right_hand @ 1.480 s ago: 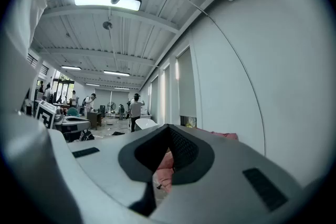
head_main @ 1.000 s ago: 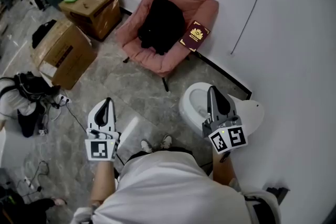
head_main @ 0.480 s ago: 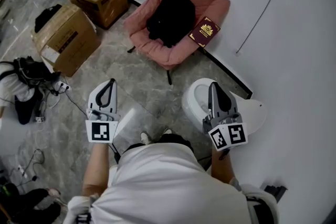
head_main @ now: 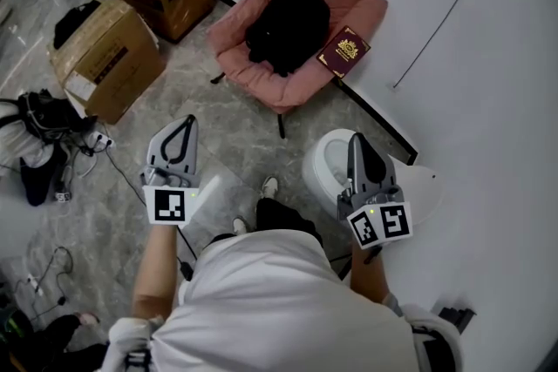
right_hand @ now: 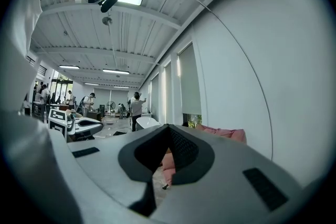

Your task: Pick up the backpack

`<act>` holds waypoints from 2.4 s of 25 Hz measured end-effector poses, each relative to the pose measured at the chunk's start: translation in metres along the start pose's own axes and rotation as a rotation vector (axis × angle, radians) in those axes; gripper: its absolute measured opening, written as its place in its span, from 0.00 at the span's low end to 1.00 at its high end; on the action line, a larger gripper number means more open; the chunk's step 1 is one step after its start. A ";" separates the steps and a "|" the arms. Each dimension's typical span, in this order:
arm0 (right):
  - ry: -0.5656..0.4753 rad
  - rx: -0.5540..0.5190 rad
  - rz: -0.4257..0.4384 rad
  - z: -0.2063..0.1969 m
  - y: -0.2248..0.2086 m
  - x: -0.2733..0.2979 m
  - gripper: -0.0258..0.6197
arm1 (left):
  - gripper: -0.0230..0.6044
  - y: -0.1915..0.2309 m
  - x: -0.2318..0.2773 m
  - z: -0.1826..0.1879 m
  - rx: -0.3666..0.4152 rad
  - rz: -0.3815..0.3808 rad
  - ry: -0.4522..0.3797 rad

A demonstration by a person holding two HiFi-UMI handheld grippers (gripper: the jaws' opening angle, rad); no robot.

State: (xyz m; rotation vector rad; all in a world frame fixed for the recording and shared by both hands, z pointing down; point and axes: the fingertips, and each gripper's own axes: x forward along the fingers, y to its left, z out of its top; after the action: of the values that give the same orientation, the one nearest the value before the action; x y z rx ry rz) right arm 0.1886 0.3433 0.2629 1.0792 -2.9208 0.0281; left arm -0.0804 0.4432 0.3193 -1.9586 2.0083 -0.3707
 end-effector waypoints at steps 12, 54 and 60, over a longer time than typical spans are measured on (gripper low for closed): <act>0.001 0.067 0.001 -0.026 -0.090 0.118 0.07 | 0.05 0.014 0.140 -0.026 0.094 -0.039 0.033; 0.271 0.133 -0.099 -0.087 -0.240 0.429 0.07 | 0.05 0.031 0.573 -0.165 -0.293 -0.418 0.083; 0.284 0.156 -0.102 -0.115 -0.244 0.450 0.07 | 0.05 0.006 0.618 -0.207 -0.325 -0.551 0.116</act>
State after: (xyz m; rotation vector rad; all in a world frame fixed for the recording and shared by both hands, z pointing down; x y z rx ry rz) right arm 0.0078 -0.1317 0.3936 1.1367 -2.6427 0.3797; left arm -0.1778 -0.1807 0.4817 -2.7512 1.6372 -0.2948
